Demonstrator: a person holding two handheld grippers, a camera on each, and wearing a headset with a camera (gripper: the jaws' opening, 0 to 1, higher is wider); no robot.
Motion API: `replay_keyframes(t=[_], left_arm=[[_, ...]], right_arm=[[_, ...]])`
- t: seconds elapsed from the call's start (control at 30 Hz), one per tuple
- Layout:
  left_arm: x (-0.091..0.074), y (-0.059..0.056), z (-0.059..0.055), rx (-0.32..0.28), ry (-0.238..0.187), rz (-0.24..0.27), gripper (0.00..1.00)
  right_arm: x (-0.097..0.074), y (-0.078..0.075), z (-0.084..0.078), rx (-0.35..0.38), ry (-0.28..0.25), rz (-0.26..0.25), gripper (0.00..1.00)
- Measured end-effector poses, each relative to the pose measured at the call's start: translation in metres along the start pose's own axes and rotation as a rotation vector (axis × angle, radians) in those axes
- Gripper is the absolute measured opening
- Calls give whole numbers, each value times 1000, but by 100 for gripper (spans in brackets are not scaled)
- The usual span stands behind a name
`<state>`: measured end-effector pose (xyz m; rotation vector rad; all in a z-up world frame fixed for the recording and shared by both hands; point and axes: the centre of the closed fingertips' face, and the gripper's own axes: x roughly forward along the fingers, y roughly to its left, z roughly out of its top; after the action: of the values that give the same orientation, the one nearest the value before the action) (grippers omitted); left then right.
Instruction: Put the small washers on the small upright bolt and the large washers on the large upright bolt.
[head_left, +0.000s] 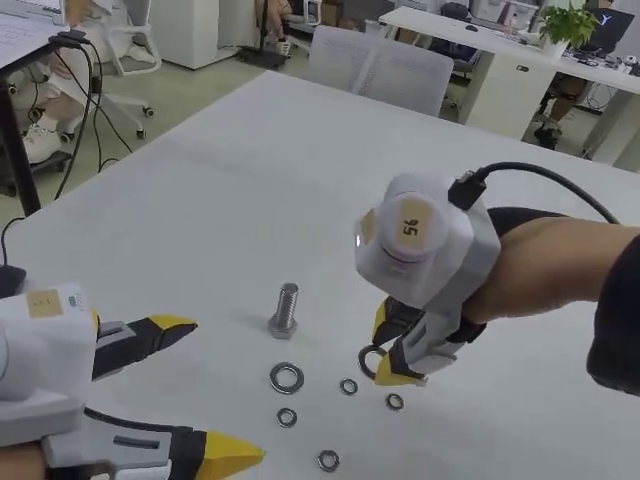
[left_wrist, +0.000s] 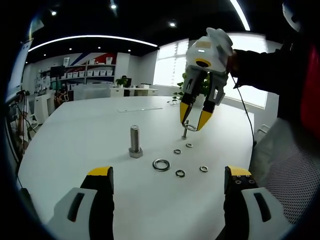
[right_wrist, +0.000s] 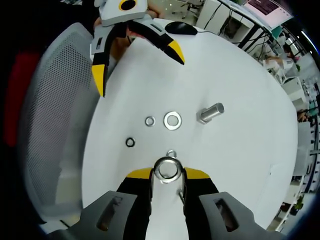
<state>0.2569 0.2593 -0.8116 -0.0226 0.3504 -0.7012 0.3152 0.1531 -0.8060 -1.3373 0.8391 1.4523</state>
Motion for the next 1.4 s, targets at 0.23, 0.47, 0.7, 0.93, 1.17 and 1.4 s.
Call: replay_keyframes(t=[0.23, 0.47, 0.7, 0.93, 1.17, 1.4], left_arm=[[-1, 4, 1, -2, -10, 16, 92], [-1, 6, 2, -3, -15, 26, 91], [-2, 6, 3, -4, -16, 32, 91], [-2, 5, 2, 0, -15, 33, 91], [-3, 4, 0, -2, -15, 31, 90], [-7, 6, 1, -1, -23, 38, 90]], right_arm=[[-7, -12, 6, -12, -1, -17, 23], [-10, -22, 19, -33, -16, -22, 23], [-10, -35, 33, -46, -38, -31, 23], [-10, -43, 45, -60, -47, -29, 23], [-12, -53, 59, -79, -51, -25, 23], [-8, -60, 71, -94, -48, -12, 23]])
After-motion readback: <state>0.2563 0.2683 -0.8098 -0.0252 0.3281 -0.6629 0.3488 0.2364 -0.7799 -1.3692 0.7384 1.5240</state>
